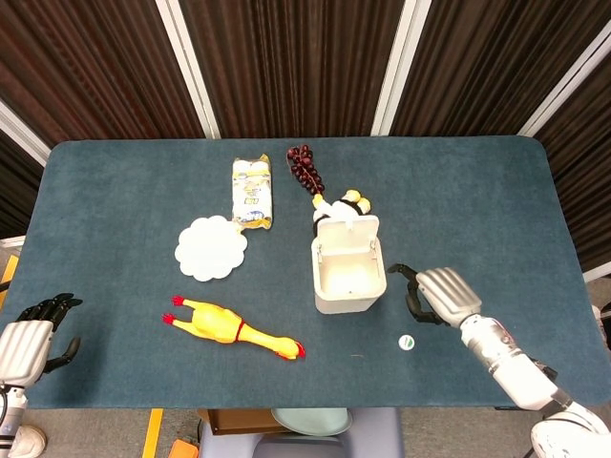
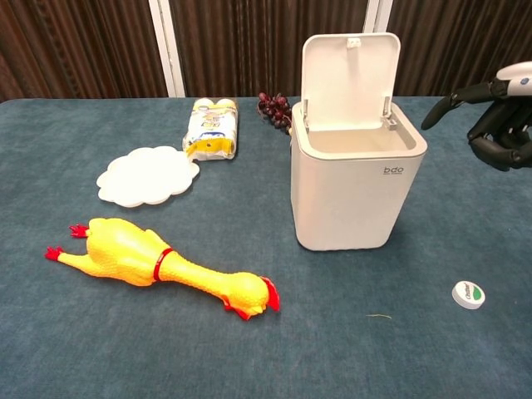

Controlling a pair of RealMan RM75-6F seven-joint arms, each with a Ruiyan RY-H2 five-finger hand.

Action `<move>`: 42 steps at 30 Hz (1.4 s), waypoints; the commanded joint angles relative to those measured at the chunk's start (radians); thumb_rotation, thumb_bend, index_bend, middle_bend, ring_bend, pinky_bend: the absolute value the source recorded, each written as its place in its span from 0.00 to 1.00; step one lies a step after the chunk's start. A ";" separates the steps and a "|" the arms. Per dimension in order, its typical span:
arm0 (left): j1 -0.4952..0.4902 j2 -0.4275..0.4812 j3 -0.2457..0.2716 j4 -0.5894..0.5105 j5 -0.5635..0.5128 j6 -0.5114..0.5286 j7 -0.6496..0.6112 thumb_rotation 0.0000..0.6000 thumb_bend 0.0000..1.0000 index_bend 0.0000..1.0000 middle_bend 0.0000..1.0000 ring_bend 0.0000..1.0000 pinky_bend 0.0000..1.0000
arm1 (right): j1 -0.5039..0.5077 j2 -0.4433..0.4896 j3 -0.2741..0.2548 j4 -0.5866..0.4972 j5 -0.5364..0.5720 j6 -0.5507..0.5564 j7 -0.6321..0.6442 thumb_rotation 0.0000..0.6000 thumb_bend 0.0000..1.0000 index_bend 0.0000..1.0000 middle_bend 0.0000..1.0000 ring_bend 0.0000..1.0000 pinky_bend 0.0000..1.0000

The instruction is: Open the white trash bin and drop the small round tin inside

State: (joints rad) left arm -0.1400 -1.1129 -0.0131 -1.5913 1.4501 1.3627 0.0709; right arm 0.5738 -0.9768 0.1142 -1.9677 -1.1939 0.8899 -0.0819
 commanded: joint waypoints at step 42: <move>0.001 0.013 0.006 -0.014 0.011 0.000 -0.022 1.00 0.41 0.25 0.16 0.21 0.28 | -0.219 -0.218 -0.159 0.307 -0.260 0.167 -0.030 1.00 0.19 0.53 0.80 0.87 0.82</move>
State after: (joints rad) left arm -0.1393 -1.0999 -0.0073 -1.6050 1.4606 1.3622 0.0493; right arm 0.3513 -1.1876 -0.0503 -1.6670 -1.4581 1.0577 -0.1085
